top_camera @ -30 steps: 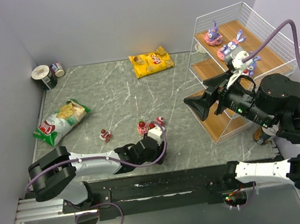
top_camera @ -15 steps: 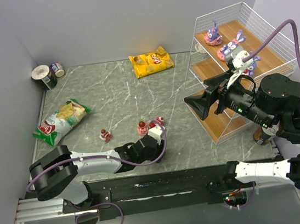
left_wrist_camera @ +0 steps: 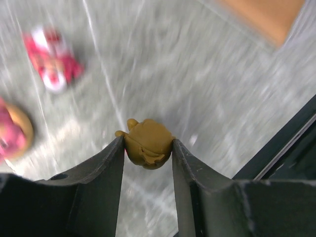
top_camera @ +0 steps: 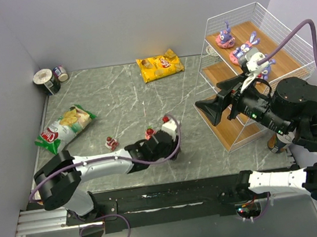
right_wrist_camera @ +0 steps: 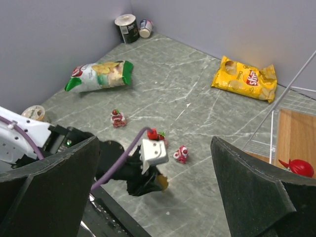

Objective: Place and organize the plastic toys onto the shelf

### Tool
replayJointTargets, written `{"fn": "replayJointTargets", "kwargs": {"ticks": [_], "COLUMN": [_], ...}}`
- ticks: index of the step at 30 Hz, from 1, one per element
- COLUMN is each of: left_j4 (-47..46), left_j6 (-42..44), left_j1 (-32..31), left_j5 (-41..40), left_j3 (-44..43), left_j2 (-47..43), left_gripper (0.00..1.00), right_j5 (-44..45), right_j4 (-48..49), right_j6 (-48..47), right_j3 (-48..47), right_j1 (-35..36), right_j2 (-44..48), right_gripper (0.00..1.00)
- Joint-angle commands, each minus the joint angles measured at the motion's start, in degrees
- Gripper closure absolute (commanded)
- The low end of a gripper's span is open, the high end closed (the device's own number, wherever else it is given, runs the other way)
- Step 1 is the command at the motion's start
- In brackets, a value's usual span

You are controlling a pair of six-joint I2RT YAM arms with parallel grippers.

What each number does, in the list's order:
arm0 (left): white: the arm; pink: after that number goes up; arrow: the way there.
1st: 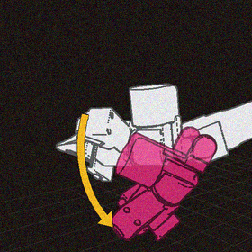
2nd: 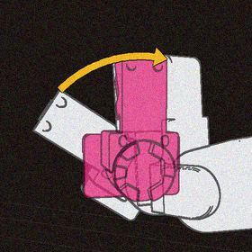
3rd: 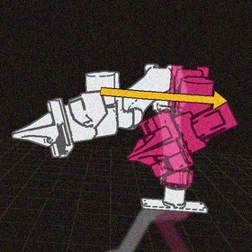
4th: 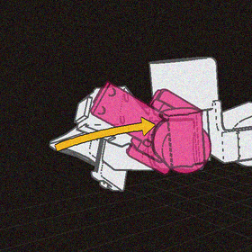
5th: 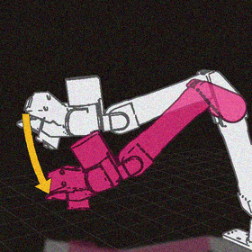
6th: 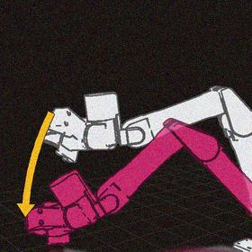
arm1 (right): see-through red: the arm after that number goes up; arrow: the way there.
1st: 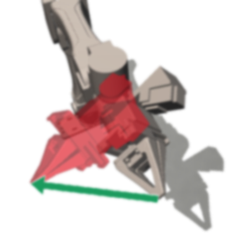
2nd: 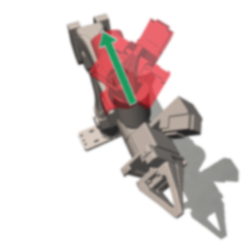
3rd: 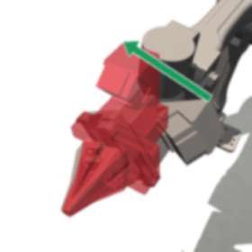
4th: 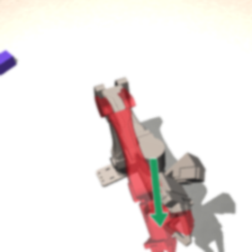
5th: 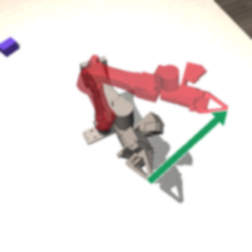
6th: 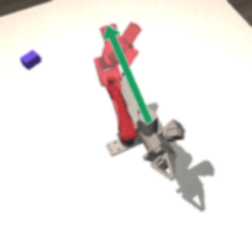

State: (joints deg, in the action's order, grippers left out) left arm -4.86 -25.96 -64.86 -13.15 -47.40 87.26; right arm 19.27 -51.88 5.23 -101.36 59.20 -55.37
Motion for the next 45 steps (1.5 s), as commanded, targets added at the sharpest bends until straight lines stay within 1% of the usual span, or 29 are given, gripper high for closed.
{"fn": "replayJointTargets", "kwargs": {"ticks": [1, 2, 3, 4, 5, 7, 8, 10, 12, 13, 18, 19, 25, 28, 30, 39, 40, 45], "left_j4": [3.80, 4.68, 7.99, 9.42, 10.91, 14.51, 15.49, 17.51, 18.48, 19.44, 21.12, 21.64, 22.35, 22.18, 21.13, 16.73, 16.29, 13.39], "left_j6": [1.52, 1.87, 2.13, 2.57, 3.53, 4.68, 6.08, 8.19, 9.25, 10.30, 13.47, 14.08, 16.02, 15.76, 16.11, 17.17, 16.99, 17.25], "left_j1": [2.10, 2.54, 2.98, 4.03, 4.48, 5.70, 6.06, 7.20, 7.90, 8.60, 10.19, 10.28, 11.33, 12.04, 12.13, 12.21, 12.21, 12.21], "left_j5": [1.37, 1.28, 2.33, 2.77, 3.21, 4.87, 5.41, 6.46, 6.99, 7.95, 9.01, 9.19, 10.95, 12.70, 12.71, 13.85, 13.85, 14.03], "left_j3": [-9.63, -13.39, -15.60, -17.88, -22.34, -26.85, -31.05, -36.59, -40.30, -43.97, -55.15, -59.09, -71.40, -75.72, -77.14, -77.50, -77.50, -76.62], "left_j2": [0.88, 1.50, 2.20, 3.95, 4.92, 7.73, 8.70, 11.17, 13.70, 14.59, 20.91, 21.97, 28.66, 31.21, 32.44, 33.59, 33.59, 33.15], "left_gripper": [0.87, 0.88, 0.89, 0.90, 0.91, 0.91, 0.91, 0.91, 0.90, 0.90, 0.89, 0.89, 0.87, 0.86, 0.86, 0.85, 0.85, 0.84], "right_j5": [1.91, 2.26, 2.44, 2.62, 3.14, 3.67, 3.93, 4.64, 5.42, 5.60, 6.75, 6.84, 7.89, 8.33, 8.94, 9.39, 9.39, 9.56], "right_j4": [1.78, 2.21, 2.57, 2.74, 3.27, 4.06, 4.41, 5.03, 5.82, 6.08, 7.40, 7.67, 8.02, 8.28, 8.46, 8.90, 8.99, 9.60], "right_j6": [-0.84, -1.01, -1.19, -1.28, -1.63, -1.98, -2.33, -2.60, -2.77, -2.86, -2.86, -2.77, -3.04, -3.65, -4.00, -4.71, -6.27, -7.43], "right_j3": [-1.56, -1.47, -1.38, -1.47, -1.47, -1.38, -1.30, -1.12, -0.42, -0.24, 0.99, 0.99, 0.99, 0.64, 0.64, 0.90, 0.82, 1.08], "right_j1": [-0.22, -0.22, -0.14, -0.14, -0.22, -0.22, -0.14, -0.22, -0.22, -0.14, -0.22, -0.22, -0.22, -0.22, -0.14, -0.22, -0.22, -0.22], "right_j2": [0.62, 0.79, 1.06, 1.15, 1.23, 1.76, 1.94, 2.37, 2.90, 3.08, 4.22, 4.31, 4.40, 4.40, 4.49, 4.49, 4.40, 4.49], "right_gripper": [0.00, 0.00, 0.00, 0.00, 0.00, 0.00, 0.00, 0.00, 0.00, 0.00, 0.00, 0.00, 0.00, 0.00, 0.00, 0.00, 0.00, 0.00]}}
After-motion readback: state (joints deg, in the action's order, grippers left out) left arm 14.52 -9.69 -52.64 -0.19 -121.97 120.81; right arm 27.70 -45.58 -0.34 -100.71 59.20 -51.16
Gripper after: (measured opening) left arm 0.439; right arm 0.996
